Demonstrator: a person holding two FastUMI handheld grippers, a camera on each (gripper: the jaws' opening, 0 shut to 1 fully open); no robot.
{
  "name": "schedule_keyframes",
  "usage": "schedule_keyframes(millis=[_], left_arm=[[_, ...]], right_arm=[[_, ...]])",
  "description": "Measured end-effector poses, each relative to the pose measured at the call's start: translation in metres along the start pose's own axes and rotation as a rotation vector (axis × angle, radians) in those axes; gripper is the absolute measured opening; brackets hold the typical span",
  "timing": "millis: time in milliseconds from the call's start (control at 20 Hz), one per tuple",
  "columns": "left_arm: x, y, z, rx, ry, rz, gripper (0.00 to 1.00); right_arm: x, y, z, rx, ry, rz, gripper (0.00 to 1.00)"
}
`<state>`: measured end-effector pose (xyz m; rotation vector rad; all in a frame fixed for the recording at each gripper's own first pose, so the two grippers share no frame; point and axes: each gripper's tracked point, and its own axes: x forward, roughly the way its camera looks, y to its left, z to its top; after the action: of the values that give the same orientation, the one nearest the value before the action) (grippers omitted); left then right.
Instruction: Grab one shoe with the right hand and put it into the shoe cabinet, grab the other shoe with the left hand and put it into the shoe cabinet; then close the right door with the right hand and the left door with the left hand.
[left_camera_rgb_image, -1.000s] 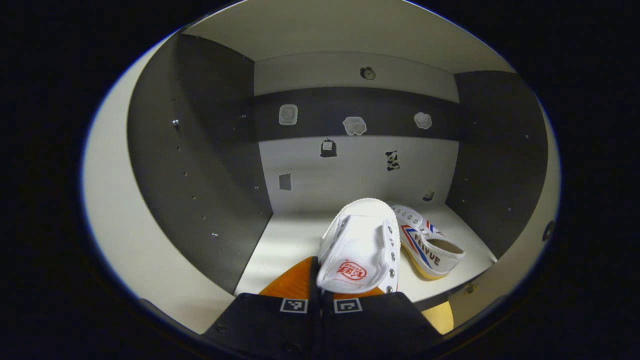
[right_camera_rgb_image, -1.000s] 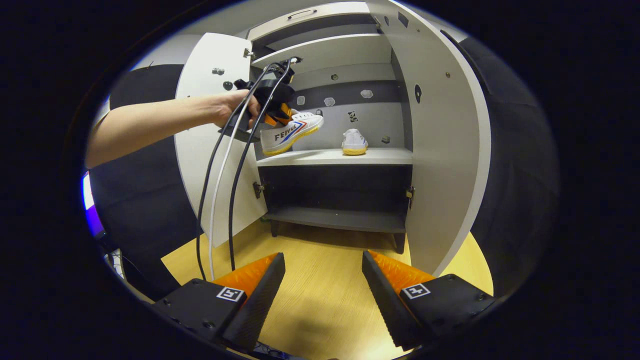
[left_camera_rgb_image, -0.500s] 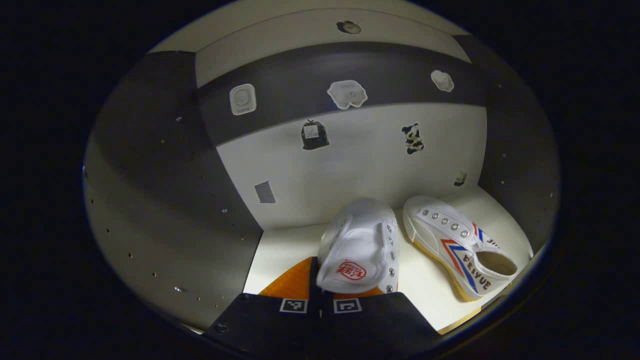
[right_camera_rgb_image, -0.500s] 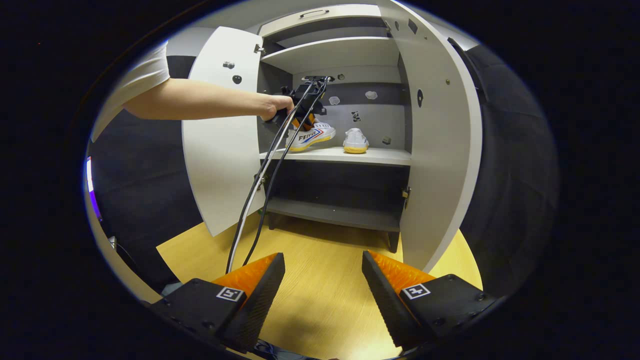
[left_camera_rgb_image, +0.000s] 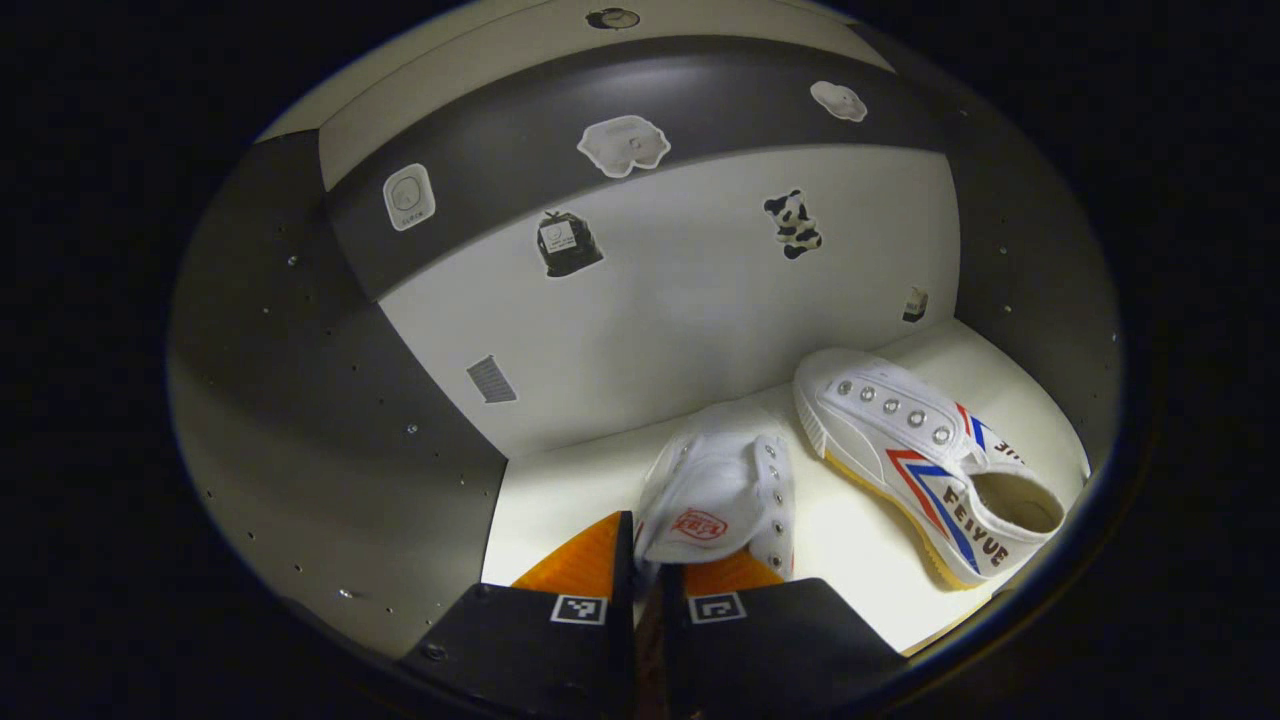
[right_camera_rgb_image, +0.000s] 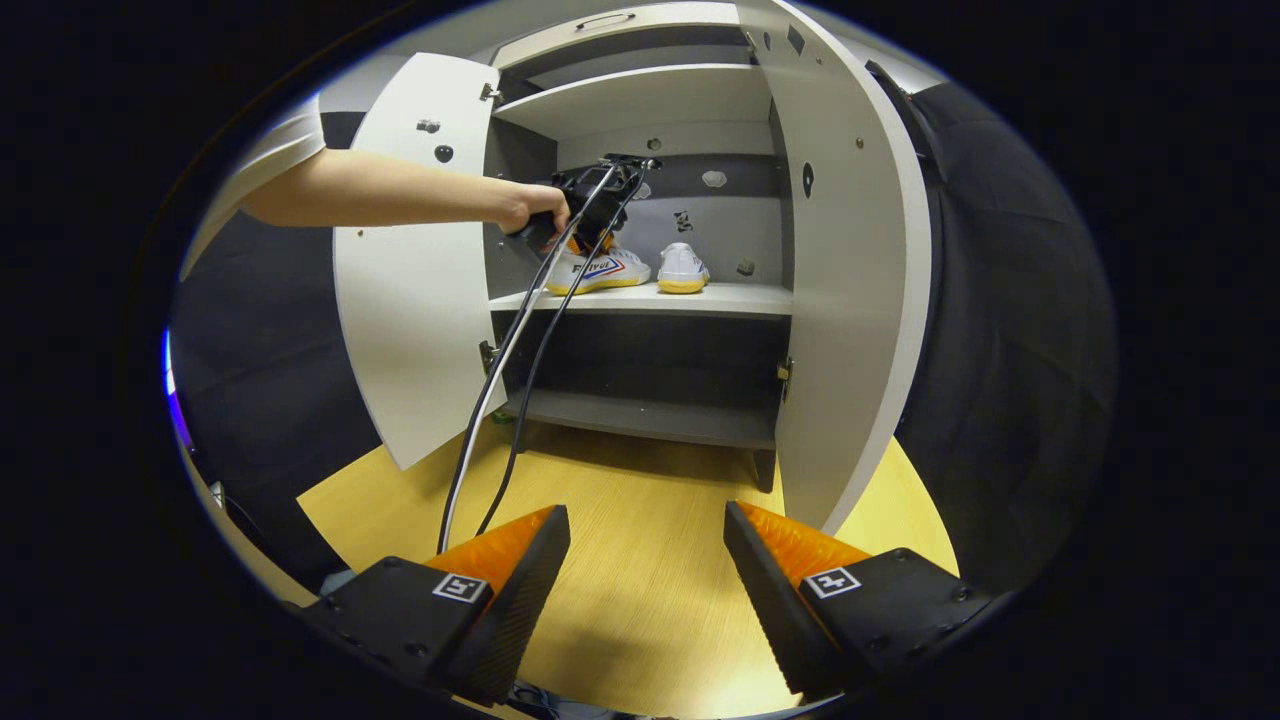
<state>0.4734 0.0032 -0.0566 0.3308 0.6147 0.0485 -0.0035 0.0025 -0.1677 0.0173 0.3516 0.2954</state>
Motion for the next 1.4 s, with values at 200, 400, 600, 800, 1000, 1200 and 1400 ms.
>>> schedule_keyframes(millis=[200, 400, 600, 800, 1000, 1200, 1400], left_arm=[[-0.046, 0.014, 0.003, 0.032, -0.097, 0.017, 0.58], [-0.123, 0.007, -0.003, -0.075, -0.233, -0.044, 0.97], [-0.214, 0.002, -0.025, -0.151, -0.425, -0.101, 0.96], [-0.283, -0.001, -0.077, -0.247, -0.467, -0.146, 0.96], [-0.332, 0.003, -0.124, -0.228, -0.512, -0.133, 0.96], [-0.37, -0.016, -0.164, -0.323, -0.523, -0.199, 0.97], [-0.383, -0.033, -0.192, -0.28, -0.535, -0.234, 0.97]], right_arm=[[0.001, -0.004, 0.014, 0.011, -0.029, -0.026, 0.99], [-0.004, -0.01, 0.032, 0.011, -0.062, -0.065, 0.99], [-0.018, -0.016, 0.059, 0.008, -0.108, -0.112, 0.99], [-0.037, -0.026, 0.088, 0.004, -0.152, -0.176, 0.99], [-0.06, -0.039, 0.12, 0.009, -0.207, -0.253, 0.99], [-0.089, -0.049, 0.153, -0.005, -0.265, -0.3, 0.99], [-0.118, -0.069, 0.181, 0.024, -0.301, -0.339, 0.98]])
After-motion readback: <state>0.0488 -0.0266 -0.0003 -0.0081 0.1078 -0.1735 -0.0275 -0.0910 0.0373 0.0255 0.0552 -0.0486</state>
